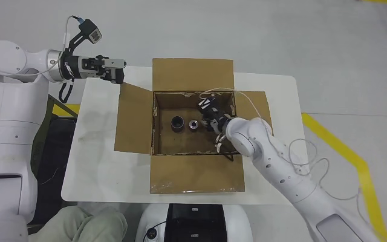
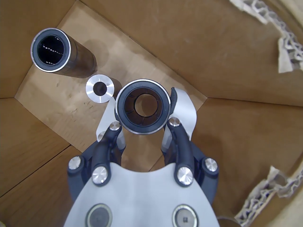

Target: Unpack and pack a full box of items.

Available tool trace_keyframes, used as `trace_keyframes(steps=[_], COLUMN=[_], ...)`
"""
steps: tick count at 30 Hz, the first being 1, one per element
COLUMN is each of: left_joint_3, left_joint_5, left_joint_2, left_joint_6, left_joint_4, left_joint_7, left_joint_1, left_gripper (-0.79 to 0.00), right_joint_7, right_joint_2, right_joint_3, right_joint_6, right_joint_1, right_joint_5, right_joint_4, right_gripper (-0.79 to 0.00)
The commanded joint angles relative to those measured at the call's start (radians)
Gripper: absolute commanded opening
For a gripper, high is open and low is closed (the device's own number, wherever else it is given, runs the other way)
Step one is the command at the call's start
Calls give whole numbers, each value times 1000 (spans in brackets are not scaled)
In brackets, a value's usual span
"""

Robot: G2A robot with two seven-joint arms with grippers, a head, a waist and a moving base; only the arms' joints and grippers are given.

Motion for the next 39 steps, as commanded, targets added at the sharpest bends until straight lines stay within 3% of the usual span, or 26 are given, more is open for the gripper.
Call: trace_keyframes(steps=[1, 4, 11, 14, 16, 25, 39], left_joint_3=[0, 0, 0, 0, 0, 0, 0], left_joint_5=[0, 0, 0, 0, 0, 0, 0], left_joint_2=[0, 0, 0, 0, 0, 0, 0], left_joint_6=[0, 0, 0, 0, 0, 0, 0], left_joint_4=[0, 0, 0, 0, 0, 0, 0], left_joint_7=[0, 0, 0, 0, 0, 0, 0], left_joint_1=[0, 0, 0, 0, 0, 0, 0], left_gripper=[0, 0, 0, 0, 0, 0, 0], right_joint_7=[8, 17, 38, 43, 48, 73, 116], right_joint_2=[-4, -11, -24, -28, -30, -20, 28], right_joint_3=[-6, -14, -22, -21, -20, 47, 255], right_joint_6=[4, 14, 13, 12, 8, 1, -103], right_joint_1=[5, 11, 22, 24, 25, -10, -204], right_joint_5=[-8, -19, -19, -21, -22, -18, 137], right_joint_4=[7, 20, 47, 52, 55, -62, -408], right_gripper=[-563, -480, -400, -200, -114, -83, 0])
